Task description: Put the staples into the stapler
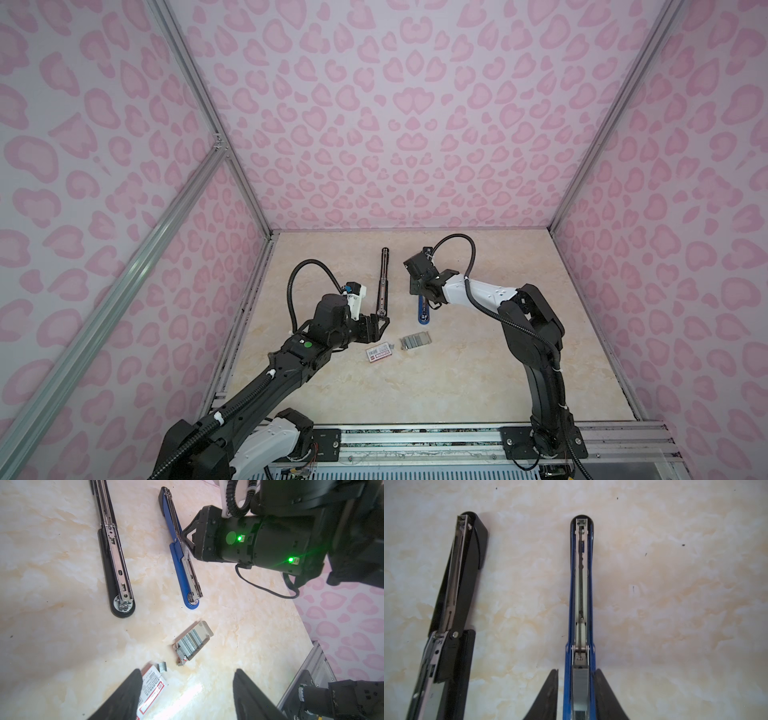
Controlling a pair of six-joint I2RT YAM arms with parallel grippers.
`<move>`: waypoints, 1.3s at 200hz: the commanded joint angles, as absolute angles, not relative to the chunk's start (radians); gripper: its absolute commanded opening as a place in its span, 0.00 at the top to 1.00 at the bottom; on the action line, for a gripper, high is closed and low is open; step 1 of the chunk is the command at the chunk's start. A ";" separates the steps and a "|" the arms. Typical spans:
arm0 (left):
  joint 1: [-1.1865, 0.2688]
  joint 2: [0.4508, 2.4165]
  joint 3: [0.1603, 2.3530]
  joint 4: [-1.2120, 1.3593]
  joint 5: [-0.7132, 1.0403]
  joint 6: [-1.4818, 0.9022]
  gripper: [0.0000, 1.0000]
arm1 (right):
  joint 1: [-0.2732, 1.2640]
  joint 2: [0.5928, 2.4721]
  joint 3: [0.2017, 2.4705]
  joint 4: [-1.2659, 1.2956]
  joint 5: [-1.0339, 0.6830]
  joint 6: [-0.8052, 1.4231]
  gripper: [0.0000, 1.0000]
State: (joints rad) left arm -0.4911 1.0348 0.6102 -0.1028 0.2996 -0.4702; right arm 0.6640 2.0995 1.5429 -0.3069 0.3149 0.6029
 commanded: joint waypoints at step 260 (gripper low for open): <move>-0.491 1.058 0.612 -0.075 0.314 -0.471 0.29 | 0.644 2.145 1.581 -0.378 0.137 0.555 0.67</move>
State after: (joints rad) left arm -0.4911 1.0561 0.6102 -0.1028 0.3038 -0.4702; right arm 0.6403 2.1582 1.6073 -0.4030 0.1299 0.5423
